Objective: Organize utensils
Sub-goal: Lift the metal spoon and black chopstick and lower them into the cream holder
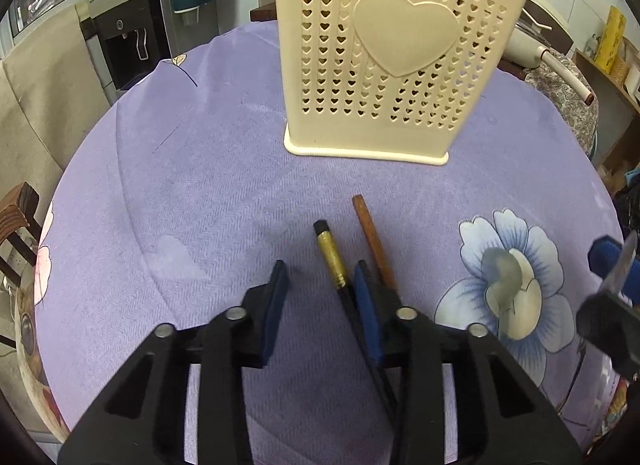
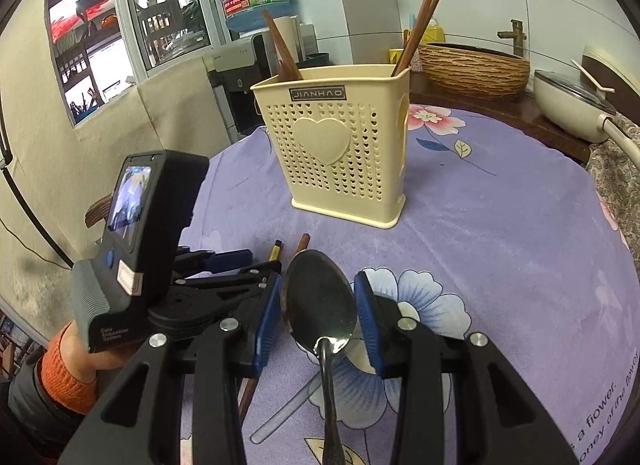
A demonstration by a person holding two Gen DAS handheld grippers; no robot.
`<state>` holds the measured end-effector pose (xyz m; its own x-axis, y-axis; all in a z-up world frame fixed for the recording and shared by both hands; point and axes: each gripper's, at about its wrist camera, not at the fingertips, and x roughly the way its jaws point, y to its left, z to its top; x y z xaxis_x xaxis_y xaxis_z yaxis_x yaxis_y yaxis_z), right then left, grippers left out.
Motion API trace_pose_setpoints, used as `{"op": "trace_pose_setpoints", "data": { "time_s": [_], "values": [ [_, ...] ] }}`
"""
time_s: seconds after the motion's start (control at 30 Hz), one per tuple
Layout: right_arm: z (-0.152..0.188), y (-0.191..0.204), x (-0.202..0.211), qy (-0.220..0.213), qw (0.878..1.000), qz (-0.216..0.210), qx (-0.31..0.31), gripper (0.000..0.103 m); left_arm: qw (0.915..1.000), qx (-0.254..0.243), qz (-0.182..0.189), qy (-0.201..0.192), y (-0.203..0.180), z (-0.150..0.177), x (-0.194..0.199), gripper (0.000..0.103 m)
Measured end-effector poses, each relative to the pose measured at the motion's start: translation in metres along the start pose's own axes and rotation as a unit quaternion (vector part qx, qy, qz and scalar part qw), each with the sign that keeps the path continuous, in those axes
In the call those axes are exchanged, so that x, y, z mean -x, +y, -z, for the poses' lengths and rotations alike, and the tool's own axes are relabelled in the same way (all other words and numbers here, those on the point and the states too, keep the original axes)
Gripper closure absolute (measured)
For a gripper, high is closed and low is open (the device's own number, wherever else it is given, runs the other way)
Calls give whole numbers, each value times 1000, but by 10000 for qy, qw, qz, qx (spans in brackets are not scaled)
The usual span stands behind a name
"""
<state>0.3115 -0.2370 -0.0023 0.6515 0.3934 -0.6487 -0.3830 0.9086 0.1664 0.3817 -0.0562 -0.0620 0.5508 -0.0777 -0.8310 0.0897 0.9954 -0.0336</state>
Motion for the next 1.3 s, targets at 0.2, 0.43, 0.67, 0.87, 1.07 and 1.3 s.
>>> {"op": "trace_pose_setpoints", "data": {
  "time_s": [0.2, 0.43, 0.67, 0.87, 1.07, 1.3],
  "values": [
    [-1, 1, 3, -89, 9999, 5, -69, 67, 9997, 187, 110, -66, 5, -7, -6, 92],
    [-3, 2, 16, -237, 9997, 41, -35, 67, 9971, 498, 381, -428, 19, -19, 16, 94],
    [-9, 4, 35, -315, 9995, 0, -34, 67, 9897, 460, 689, -1170, 26, -24, 83, 95],
    [-11, 4, 49, -317, 9994, -82, -101, 67, 9779, 317, 628, -1971, 32, -21, 151, 98],
    [-13, 7, 61, -385, 9991, -113, -122, 67, 9716, 352, 580, -2267, 45, -18, 179, 101],
    [-13, 11, 61, -370, 9993, -61, -86, 67, 9805, 580, -12, -1880, 63, -17, 153, 100]
  ]
}}
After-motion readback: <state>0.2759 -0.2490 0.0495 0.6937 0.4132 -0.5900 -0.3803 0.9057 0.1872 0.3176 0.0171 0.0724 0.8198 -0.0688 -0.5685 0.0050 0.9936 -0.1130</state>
